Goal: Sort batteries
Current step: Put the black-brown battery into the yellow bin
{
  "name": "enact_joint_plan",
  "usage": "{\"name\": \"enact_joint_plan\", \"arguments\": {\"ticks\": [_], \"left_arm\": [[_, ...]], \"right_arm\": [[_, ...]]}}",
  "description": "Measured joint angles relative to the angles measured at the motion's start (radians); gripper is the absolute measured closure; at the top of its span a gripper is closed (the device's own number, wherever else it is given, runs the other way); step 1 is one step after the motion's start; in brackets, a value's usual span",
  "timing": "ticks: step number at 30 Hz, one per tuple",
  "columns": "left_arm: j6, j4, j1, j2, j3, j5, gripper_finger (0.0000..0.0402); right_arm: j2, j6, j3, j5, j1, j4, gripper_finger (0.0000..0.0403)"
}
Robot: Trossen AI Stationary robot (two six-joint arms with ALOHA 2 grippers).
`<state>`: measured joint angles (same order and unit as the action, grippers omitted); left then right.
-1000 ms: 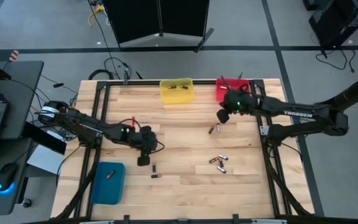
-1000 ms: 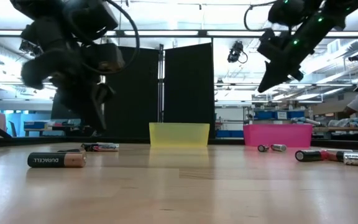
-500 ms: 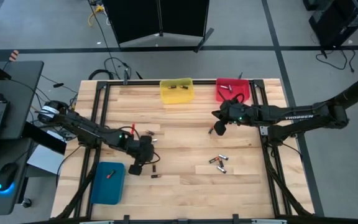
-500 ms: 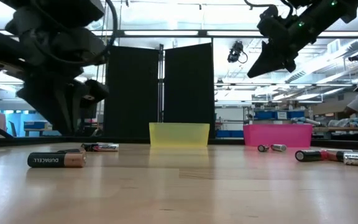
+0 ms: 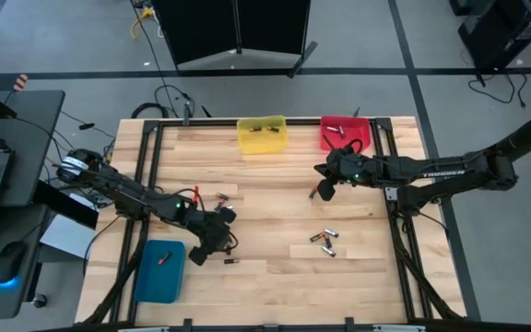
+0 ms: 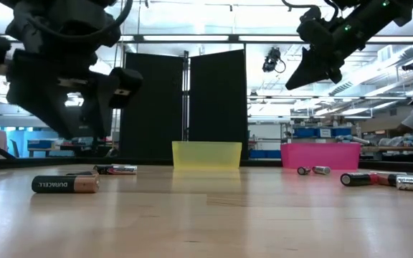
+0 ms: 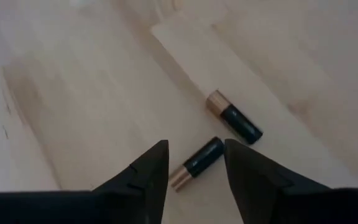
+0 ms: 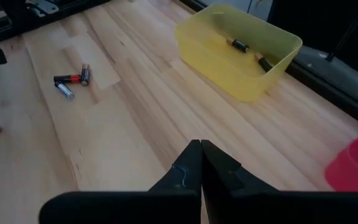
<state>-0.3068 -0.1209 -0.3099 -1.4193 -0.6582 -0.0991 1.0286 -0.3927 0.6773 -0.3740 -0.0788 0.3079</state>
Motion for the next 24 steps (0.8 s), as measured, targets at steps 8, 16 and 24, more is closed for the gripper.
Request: {"name": "enact_joint_plan", "arguments": {"ticks": [8,16,24], "left_arm": [[-0.125,0.027,0.011,-0.058,0.000,-0.031,0.0235],[-0.187,0.063,0.011,-0.091,0.000,-0.052,0.0235],[-0.213,0.057,0.018,-0.159,0.000,-0.051,0.0235]], "right_arm": [[0.001,-0.007,-0.055,0.000,0.000,-0.037,0.0393],[0.001,-0.027,-0.112,0.000,0.000,-0.077,0.0393],[0.001,-0.024,-0.113,0.006,0.000,-0.106,0.0393]]}}
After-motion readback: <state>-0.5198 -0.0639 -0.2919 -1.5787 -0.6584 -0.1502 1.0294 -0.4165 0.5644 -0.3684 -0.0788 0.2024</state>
